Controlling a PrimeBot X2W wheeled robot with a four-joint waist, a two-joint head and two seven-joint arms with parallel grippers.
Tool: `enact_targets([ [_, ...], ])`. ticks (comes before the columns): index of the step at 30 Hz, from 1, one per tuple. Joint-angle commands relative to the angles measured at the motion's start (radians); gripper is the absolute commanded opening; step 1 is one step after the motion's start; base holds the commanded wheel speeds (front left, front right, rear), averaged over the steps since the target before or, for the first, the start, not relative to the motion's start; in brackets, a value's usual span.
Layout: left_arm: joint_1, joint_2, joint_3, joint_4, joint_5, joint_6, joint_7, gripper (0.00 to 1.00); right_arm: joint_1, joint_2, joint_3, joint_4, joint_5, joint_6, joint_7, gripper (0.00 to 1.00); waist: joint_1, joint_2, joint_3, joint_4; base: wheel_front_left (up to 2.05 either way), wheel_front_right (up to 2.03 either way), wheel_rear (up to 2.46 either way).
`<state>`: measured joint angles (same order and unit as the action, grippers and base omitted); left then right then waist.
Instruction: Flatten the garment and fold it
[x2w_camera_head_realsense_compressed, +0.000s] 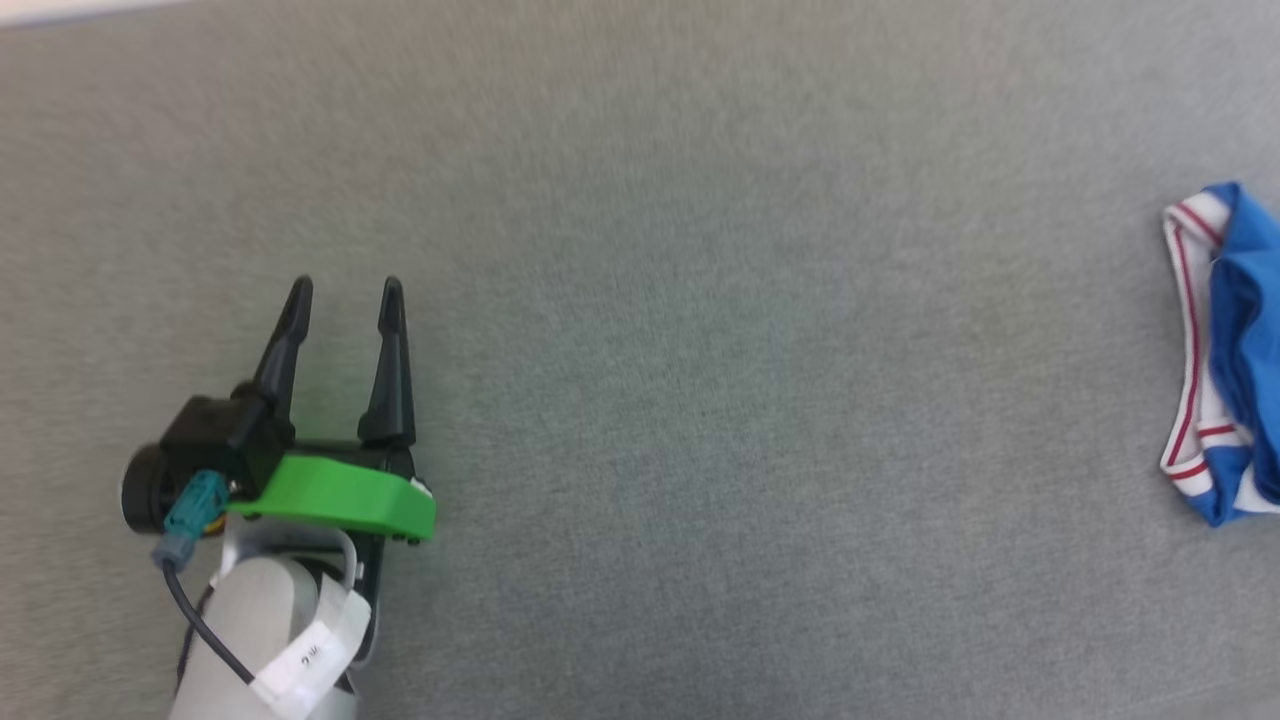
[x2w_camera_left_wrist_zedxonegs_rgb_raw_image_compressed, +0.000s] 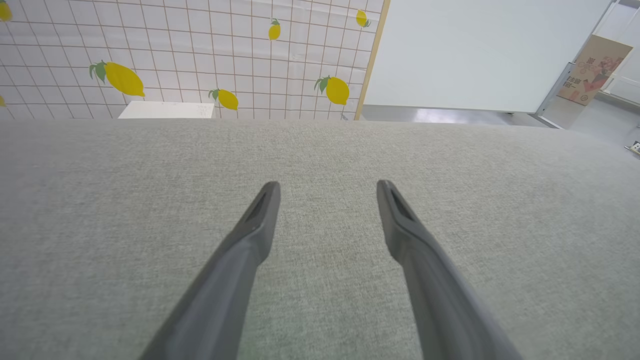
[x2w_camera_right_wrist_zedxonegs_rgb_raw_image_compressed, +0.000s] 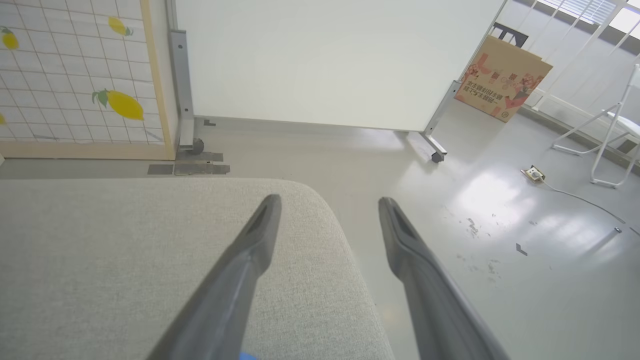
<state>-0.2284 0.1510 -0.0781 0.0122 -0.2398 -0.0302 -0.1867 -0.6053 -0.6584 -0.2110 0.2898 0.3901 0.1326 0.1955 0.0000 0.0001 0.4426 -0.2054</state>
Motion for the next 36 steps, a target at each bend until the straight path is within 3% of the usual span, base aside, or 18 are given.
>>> enact_targets([
  [1,0.013,-0.008,0.006,0.011,-0.015,0.004,-0.014,1.0,-0.018,0.013,0.018,-0.045,0.025,-0.002,-0.016,1.0,0.0,-0.0001,-0.147,0.038,0.0,0.0,0.0],
  [5,0.031,-0.02,0.017,0.037,-0.033,0.011,-0.035,1.0,-0.005,0.055,0.074,-0.17,0.075,-0.002,-0.041,1.0,0.0,-0.0001,-0.23,0.072,0.0,0.0,0.0],
  [9,0.053,-0.03,0.031,0.057,-0.051,0.018,-0.05,1.0,0.026,0.141,0.116,-0.266,0.077,-0.002,-0.091,1.0,0.0,-0.0001,-0.306,0.109,0.0,0.0,0.0],
  [23,0.144,-0.038,0.061,0.084,-0.058,0.059,-0.066,1.0,0.346,0.554,0.174,-0.361,-0.103,-0.002,-0.288,1.0,0.0,-0.0001,-0.451,0.205,0.0,0.0,0.0],
  [27,0.161,-0.037,0.056,0.09,-0.051,0.069,-0.067,1.0,0.438,0.594,0.177,-0.323,-0.142,-0.002,-0.34,1.0,0.0,-0.0001,-0.46,0.22,0.0,0.0,0.0],
  [36,0.192,-0.026,0.024,0.131,-0.024,0.074,-0.061,1.0,0.552,0.608,0.175,-0.215,-0.202,-0.002,-0.407,1.0,0.0,-0.0001,-0.474,0.228,0.0,0.0,0.0],
])
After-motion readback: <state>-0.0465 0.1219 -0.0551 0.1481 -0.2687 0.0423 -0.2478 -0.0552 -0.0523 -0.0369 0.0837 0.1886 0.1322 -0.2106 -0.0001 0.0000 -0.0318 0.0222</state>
